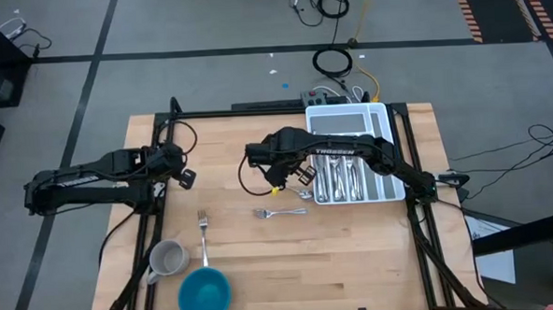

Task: Sort silverware
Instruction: Put the table knife into the silverware tray

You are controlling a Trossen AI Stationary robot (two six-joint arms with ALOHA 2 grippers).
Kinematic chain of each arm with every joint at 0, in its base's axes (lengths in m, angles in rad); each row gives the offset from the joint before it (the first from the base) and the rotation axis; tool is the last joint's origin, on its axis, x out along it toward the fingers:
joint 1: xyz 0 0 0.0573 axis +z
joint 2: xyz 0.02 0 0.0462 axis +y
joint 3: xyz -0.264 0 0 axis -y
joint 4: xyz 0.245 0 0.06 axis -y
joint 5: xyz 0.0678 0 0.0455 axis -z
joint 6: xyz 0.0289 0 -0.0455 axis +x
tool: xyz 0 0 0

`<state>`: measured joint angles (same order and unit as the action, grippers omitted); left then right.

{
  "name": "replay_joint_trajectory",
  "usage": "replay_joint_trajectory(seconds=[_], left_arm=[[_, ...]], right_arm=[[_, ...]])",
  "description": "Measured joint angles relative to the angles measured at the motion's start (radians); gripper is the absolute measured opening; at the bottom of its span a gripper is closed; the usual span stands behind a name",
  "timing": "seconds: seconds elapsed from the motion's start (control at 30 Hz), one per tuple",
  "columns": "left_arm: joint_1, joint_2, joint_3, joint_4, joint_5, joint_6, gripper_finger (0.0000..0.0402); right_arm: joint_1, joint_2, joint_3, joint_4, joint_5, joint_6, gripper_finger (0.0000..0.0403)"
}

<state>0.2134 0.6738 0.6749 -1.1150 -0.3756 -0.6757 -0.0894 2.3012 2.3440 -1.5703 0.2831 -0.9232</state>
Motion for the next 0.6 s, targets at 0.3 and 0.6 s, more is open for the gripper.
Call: replay_joint_trajectory(seconds=[0.3,0.6], left_arm=[[0.0,0.0,-0.028,0.06,0.005,-0.05,0.0],[0.0,0.0,-0.028,0.174,0.005,-0.051,0.0]], right_arm=[[0.045,-0.171,0.0,-0.001,-0.139,0.095,0.0],[0.05,-0.4,-0.111,0.0,-0.202,0.211,0.0]])
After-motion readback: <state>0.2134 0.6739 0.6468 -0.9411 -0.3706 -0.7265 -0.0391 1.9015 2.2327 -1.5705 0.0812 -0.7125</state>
